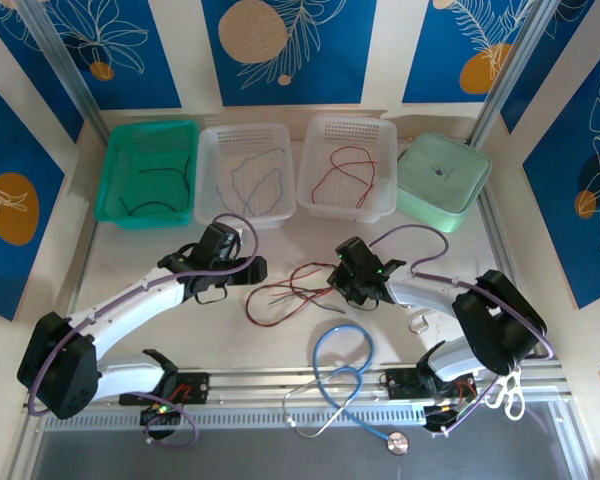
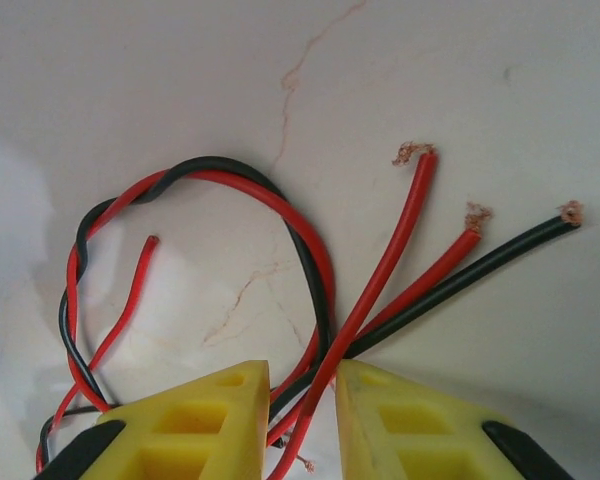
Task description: Untangle the cables
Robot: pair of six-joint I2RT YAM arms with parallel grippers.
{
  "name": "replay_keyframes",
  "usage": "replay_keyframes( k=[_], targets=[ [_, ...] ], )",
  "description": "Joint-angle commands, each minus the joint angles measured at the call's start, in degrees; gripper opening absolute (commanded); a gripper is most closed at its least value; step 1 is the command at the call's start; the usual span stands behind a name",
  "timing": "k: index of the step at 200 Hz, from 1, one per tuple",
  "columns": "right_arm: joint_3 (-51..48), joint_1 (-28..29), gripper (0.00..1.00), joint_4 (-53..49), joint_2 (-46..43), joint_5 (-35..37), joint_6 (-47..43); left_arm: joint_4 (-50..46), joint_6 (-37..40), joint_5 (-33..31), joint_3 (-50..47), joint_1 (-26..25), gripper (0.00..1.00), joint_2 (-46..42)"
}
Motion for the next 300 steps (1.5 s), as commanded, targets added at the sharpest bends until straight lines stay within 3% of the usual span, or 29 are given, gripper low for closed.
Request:
replay_keyframes(
  k=[1, 19, 62, 125, 172, 216, 272, 300],
  targets=[
    [0.93, 0.71, 0.23, 0.36, 1.38, 1.13, 1.89, 0.20, -0.56, -0.99, -0.84, -0.57, 0.74, -1.17],
    [1.62, 1.32, 0.20, -1.28, 2.79, 2.60, 2.14, 0.13, -0.61, -1.01, -0.62, -0.56, 0.74, -1.46],
    [2.09, 2.31, 0.00, -1.78, 1.46, 4.45, 2.42, -1.35, -0.29, -1.77, -0.05, -0.58, 0.74, -2.81],
    [5.61, 3.37, 0.00, -7.24, -10.17, 9.29, -1.07, -2.30, 0.16, 0.42, 3.19, -0.57, 0.74, -1.15],
    [7.50, 3.31, 0.00, -3.19, -20.60, 9.23, -11.08, -3.03, -0.55, 10.87, 12.52, -0.48, 0.75, 2.72],
    [10.57, 1.94, 0.00, 5.32, -26.09, 4.68, -21.70, -3.31, -0.23, 12.79, 18.68, -0.39, 0.75, 1.67],
    [16.27, 1.27, 0.00, 13.58, -28.85, -3.75, -30.81, -1.43, -2.04, 15.23, 19.49, -0.26, 0.76, 0.47],
    [16.09, -0.42, 0.00, 14.40, -28.14, -1.95, -32.55, -0.61, -2.48, 15.08, 18.60, -0.23, 0.78, 0.19]
  ],
)
